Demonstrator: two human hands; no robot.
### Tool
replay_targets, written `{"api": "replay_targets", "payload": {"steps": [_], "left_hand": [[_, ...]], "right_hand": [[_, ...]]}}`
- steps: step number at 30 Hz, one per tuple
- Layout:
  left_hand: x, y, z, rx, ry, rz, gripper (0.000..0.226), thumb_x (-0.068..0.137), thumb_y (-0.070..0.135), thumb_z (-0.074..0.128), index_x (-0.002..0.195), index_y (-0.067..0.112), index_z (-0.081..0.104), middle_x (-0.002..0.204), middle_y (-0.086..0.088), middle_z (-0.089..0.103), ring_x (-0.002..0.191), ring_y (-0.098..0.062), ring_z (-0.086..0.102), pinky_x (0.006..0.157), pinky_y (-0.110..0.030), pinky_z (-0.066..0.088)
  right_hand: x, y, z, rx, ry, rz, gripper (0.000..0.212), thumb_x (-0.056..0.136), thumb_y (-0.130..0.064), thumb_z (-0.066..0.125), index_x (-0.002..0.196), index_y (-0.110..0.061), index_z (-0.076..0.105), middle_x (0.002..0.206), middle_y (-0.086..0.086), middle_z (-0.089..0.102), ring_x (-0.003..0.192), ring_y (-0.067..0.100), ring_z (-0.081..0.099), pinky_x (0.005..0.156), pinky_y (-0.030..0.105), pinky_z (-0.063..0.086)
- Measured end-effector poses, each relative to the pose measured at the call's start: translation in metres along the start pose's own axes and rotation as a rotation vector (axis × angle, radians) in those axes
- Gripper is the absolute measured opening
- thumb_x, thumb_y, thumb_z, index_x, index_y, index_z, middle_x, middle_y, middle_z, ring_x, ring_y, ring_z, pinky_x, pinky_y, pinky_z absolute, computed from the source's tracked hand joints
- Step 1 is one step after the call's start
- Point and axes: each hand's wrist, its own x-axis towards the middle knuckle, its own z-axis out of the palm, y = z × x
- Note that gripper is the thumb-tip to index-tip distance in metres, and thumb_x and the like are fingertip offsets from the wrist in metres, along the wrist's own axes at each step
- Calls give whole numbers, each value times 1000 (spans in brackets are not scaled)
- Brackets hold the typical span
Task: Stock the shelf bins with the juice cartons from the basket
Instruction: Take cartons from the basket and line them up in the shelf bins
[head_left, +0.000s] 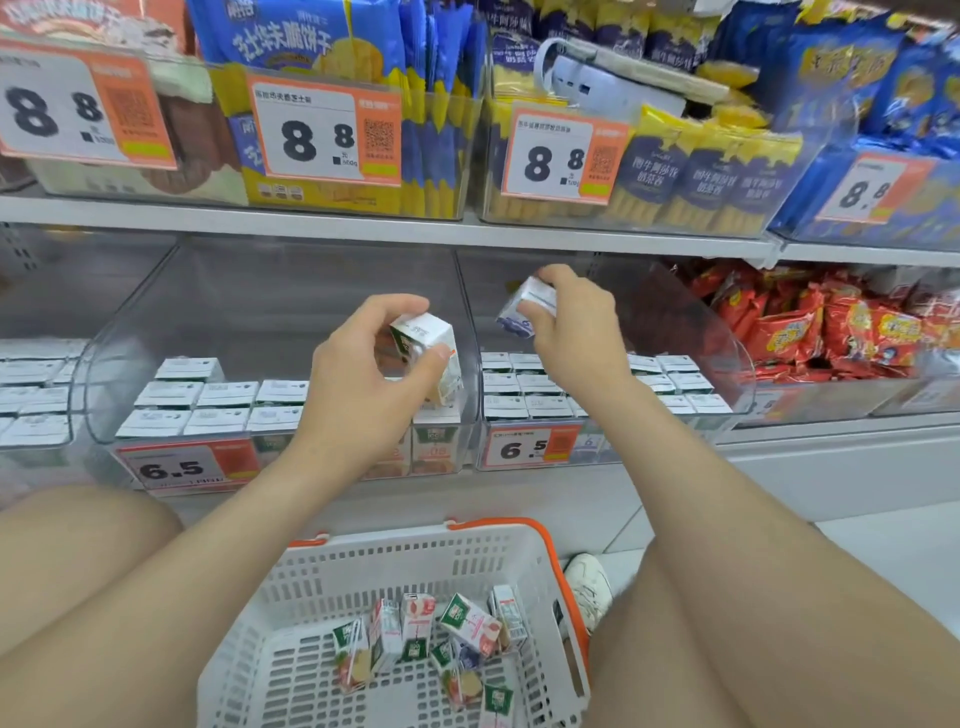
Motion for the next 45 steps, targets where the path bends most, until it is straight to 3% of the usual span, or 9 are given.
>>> {"api": "replay_targets", "payload": {"steps": [8, 12, 15, 18, 22, 27, 32, 42, 45], "left_hand": [[10, -14, 2, 110, -124, -9, 47, 96, 32, 73, 140, 35, 54, 123, 21, 65, 107, -1, 63, 84, -10, 48], [14, -16, 3, 75, -93, -81, 46, 94, 36, 75, 136, 33, 55, 119, 21, 67, 109, 2, 65, 95, -26, 56], [15, -17, 1, 48, -157, -114, 44, 99, 31, 69, 140, 33, 53, 127, 17, 64, 116, -1, 64, 102, -36, 56], [15, -15, -4, 4, -194, -167, 47, 106, 28, 62, 150, 36, 48, 130, 25, 56, 124, -4, 59, 106, -33, 50], [12, -11, -19, -215, -115, -290, 38, 106, 25, 62, 144, 31, 55, 131, 17, 66, 117, -7, 67, 100, -36, 56], [0, 2, -49, -525, -239, -353, 29, 112, 16, 48, 133, 9, 65, 121, -15, 77, 112, -34, 73, 95, -48, 59], [-9, 3, -71, -408, -306, -315, 32, 113, 26, 47, 124, 15, 74, 117, -16, 76, 102, -27, 72, 86, -44, 59], [-8, -5, -129, -133, -217, -158, 33, 98, -4, 67, 124, 15, 71, 111, 1, 80, 96, -20, 78, 84, -30, 63], [-4, -18, -152, 227, -54, -119, 32, 104, 5, 55, 125, 22, 73, 114, 12, 76, 102, -6, 72, 93, -21, 54]], "right_hand": [[40, 11, 61, -242, -437, -84, 25, 102, -20, 59, 125, -21, 69, 116, 17, 70, 107, 44, 64, 81, 43, 54], [43, 12, 58, -200, -646, -58, 42, 106, -21, 43, 143, -22, 63, 145, 8, 64, 134, 35, 56, 110, 40, 47], [37, 3, 41, -155, -584, 4, 48, 102, -12, 42, 146, -14, 61, 150, 14, 59, 141, 35, 50, 113, 37, 42], [20, -22, 20, -58, -353, 56, 43, 94, -8, 42, 124, -10, 73, 123, 20, 71, 110, 41, 66, 93, 42, 57], [-23, -62, -6, 160, -57, 48, 22, 91, -17, 53, 100, -22, 72, 88, -3, 73, 79, 17, 67, 70, 29, 52], [-55, -86, -12, 658, -533, -64, 44, 105, -28, 62, 148, -31, 52, 121, -8, 71, 99, 6, 72, 81, 28, 60], [-60, -96, 1, 713, -574, -114, 34, 102, -17, 68, 135, -17, 62, 107, -2, 79, 93, 16, 75, 74, 32, 61], [-66, -143, 44, 821, -368, -91, 29, 98, -32, 73, 126, -26, 68, 99, -4, 80, 88, 13, 76, 77, 41, 63], [-60, -155, 63, 763, -207, -138, 24, 99, -34, 70, 123, -31, 68, 102, -12, 78, 93, 10, 74, 85, 39, 60]]}}
